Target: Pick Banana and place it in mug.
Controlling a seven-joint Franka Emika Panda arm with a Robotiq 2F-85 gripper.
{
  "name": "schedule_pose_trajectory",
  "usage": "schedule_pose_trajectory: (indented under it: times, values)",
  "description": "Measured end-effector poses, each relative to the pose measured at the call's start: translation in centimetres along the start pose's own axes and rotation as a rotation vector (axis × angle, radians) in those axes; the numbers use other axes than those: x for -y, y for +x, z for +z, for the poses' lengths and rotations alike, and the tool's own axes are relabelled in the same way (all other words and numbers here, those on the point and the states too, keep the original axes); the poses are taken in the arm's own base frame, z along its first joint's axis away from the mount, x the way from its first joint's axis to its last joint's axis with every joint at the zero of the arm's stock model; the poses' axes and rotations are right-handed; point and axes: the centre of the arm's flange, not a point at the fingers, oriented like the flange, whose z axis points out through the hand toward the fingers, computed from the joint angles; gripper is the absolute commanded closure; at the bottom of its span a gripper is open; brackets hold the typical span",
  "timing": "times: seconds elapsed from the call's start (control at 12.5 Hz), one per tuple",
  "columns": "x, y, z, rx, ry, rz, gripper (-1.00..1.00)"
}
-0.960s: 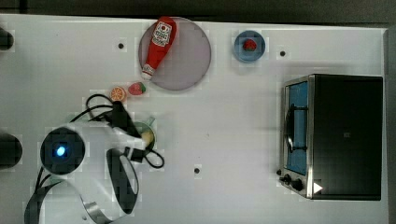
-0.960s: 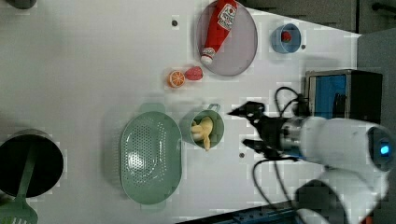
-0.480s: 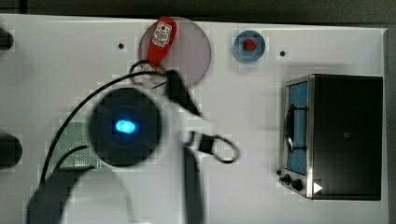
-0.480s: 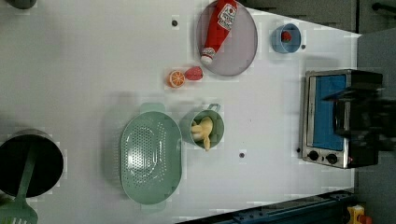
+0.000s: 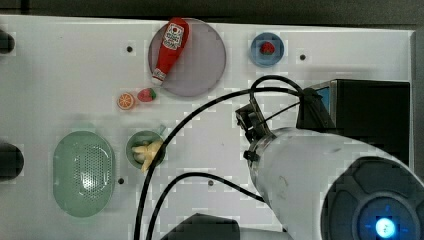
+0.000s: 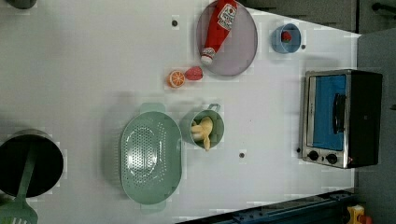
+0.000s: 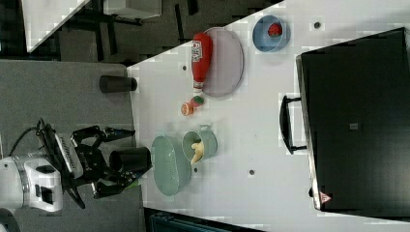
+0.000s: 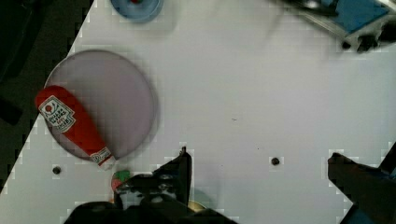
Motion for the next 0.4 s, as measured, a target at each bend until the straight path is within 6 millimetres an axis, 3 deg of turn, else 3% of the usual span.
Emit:
schedule_pose_trajectory:
  times: [0.4]
  values:
    - [0.7,-1.6,0.2,-0.027,-0.046,-0.065,-1.0]
